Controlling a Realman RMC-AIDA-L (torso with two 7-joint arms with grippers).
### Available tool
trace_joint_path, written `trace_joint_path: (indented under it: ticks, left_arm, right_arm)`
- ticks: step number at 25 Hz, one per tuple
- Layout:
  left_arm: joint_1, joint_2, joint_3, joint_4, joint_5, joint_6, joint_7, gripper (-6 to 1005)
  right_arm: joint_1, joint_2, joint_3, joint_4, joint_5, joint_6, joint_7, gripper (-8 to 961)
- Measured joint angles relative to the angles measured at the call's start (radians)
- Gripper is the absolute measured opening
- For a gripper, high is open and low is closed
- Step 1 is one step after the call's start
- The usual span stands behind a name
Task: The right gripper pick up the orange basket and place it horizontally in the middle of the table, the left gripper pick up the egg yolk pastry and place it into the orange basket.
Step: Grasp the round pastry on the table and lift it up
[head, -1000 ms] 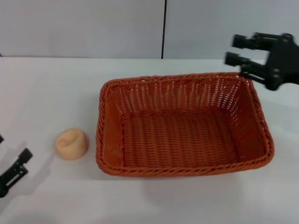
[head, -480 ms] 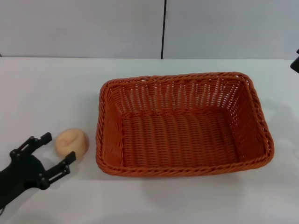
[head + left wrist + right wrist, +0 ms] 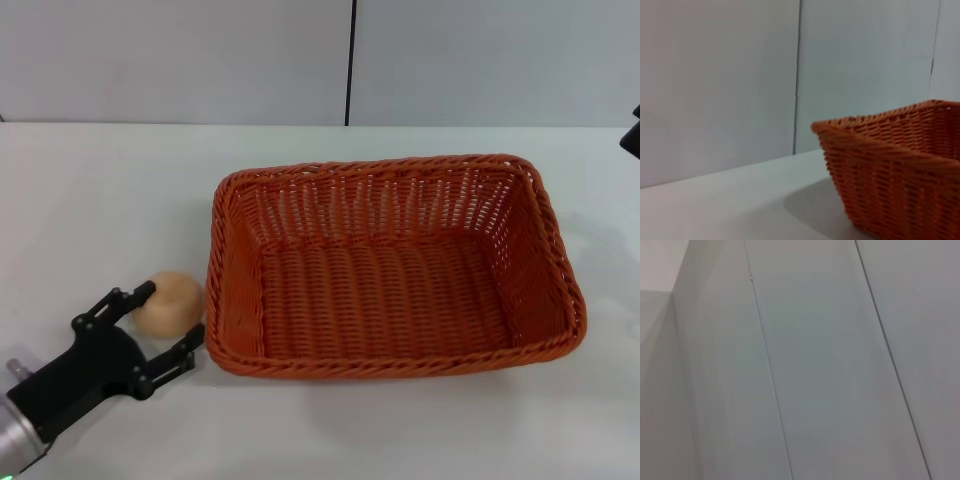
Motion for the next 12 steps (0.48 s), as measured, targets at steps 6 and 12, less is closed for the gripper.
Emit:
trace_joint_path:
  ticks: [6,12]
  left_arm:
    - [-0.011,0.0,-0.045,-0.03,-0.009,-0.029,0.007,840]
    - [-0.01,0.002,-0.059,-0.032,-0.009,-0.03,0.047,749]
  right_arm:
    - [0.001,0.0,0.001,0.001,0.001,0.001,0.0,451]
    - [0.008,-0.001,0.001,0.017,0.003,0.004,0.001,459]
